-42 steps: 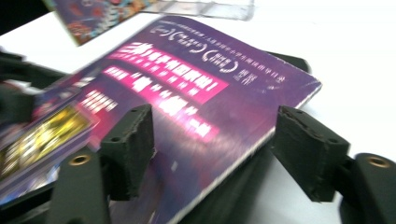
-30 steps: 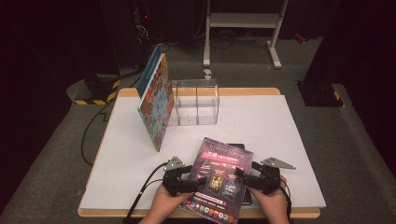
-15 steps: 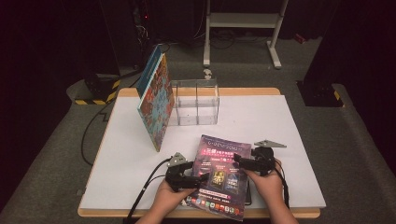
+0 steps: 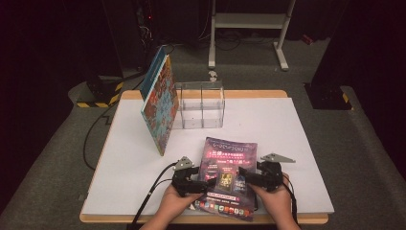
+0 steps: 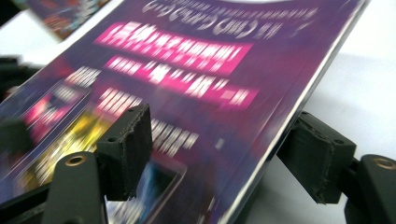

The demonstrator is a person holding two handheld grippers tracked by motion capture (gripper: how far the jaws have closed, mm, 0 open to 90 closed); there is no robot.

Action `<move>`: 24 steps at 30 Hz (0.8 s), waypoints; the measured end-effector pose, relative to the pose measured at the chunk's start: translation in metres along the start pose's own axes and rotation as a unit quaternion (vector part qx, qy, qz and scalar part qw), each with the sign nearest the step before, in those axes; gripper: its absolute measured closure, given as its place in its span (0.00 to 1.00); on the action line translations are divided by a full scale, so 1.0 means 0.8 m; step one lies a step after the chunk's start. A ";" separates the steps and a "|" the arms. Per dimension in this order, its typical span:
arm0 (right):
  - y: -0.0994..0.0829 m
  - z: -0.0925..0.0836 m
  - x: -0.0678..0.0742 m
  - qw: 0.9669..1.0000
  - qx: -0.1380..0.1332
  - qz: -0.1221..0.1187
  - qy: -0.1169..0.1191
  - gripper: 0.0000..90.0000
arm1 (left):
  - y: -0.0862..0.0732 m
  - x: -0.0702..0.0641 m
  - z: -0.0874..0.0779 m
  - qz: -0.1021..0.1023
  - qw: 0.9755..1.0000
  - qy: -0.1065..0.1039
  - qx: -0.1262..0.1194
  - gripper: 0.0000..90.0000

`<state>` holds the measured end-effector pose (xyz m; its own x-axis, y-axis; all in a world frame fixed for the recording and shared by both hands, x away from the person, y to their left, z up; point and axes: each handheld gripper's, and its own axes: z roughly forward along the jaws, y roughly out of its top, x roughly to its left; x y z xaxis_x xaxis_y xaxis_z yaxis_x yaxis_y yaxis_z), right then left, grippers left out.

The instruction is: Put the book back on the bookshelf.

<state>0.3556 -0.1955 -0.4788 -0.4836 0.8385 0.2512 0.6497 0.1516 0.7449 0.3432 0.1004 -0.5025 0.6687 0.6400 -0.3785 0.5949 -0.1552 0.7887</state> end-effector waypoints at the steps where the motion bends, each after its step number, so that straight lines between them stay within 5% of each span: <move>1: 0.007 0.005 -0.004 1.000 0.000 -0.001 -0.009 0.30 | 0.002 -0.001 0.002 0.001 1.000 0.005 0.002 0.21; 5: 0.009 0.006 -0.010 1.000 0.001 -0.004 -0.012 0.26 | 0.000 0.000 0.001 -0.001 1.000 0.022 -0.003 0.13; 11: -0.017 -0.006 -0.006 1.000 -0.014 0.006 0.028 0.23 | 0.005 0.005 0.012 -0.015 1.000 0.010 0.004 0.07; 17: -0.021 -0.006 -0.010 0.998 -0.002 0.026 0.059 0.25 | 0.012 -0.002 0.008 -0.003 1.000 0.019 0.005 0.20; 24: -0.020 -0.017 -0.001 0.999 -0.009 0.001 0.035 0.40 | 0.021 -0.008 -0.009 0.016 0.999 0.042 -0.013 0.57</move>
<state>0.3374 -0.2061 -0.4824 -0.5220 0.8006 0.2942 0.6400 0.1396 0.7556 0.3454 0.0994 -0.4833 0.6471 0.6960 -0.3113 0.5608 -0.1578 0.8128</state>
